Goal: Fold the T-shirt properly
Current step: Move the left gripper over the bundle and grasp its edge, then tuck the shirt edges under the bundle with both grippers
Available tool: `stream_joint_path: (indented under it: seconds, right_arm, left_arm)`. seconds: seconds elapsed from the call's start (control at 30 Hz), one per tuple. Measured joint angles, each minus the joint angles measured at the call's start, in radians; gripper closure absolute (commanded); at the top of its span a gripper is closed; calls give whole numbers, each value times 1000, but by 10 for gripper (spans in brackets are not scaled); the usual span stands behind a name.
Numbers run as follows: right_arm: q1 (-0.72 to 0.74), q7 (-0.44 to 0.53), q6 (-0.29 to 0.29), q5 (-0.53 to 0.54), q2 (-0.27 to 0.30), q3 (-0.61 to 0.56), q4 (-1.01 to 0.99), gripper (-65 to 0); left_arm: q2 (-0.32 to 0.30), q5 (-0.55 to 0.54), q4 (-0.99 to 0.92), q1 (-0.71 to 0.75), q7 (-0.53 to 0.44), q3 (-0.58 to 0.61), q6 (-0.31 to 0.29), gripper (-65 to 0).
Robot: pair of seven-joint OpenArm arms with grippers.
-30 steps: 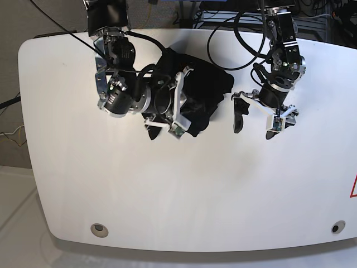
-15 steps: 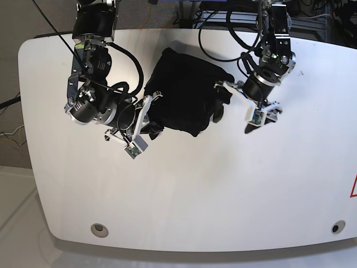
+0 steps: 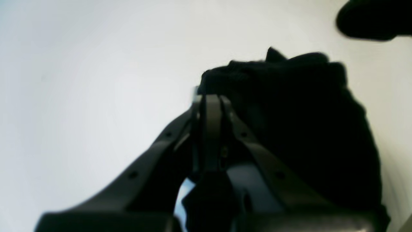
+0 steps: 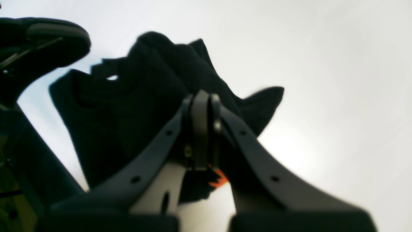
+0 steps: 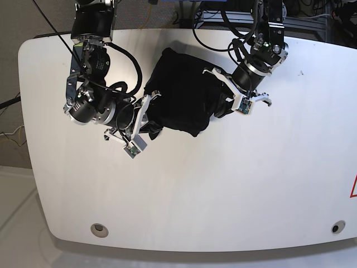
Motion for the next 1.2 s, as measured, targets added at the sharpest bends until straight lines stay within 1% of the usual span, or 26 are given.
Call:
stream_joint_path:
  seconds: [0.1, 0.23, 0.47, 0.8, 0.9, 1.03, 1.07, 1.17, 1.2]
  right_arm:
    - [16, -3, 0, 2, -3, 0, -40, 0]
    - [48, 5, 0, 0, -2, 0, -120, 0]
    - [79, 2, 0, -8, -3, -1, -189, 0]
    - [108, 11, 0, -7, -5, -6, -259, 0]
    - [108, 52, 0, -10, -1, -40, -290, 0]
    - [110, 103, 0, -9, 12, -104, -361, 0]
    - [109, 126, 0, -6, 15, -114, -375, 0]
    - [105, 148, 0, 2, 23, -137, -425, 0]
    - [103, 163, 0, 0, 24, -141, -436, 0]
  left_arm:
    - [23, 1, 0, 28, -2, 17, 7, -3]
    - [50, -1, 0, 56, 2, 46, -2, -3]
    - [101, 1, -1, 99, 2, 72, 3, -3]
    - [112, -1, -52, 129, -7, 156, 0, -3]
    - [113, -3, -95, 129, -14, 161, -1, -3]
    - [115, -8, -157, 127, -18, 131, -1, -3]
    - [115, -8, -174, 122, -21, 124, -2, -3]
    - [109, -6, -212, 102, -27, 114, -1, -3]
    - [109, -7, -223, 95, -44, 112, -2, -3]
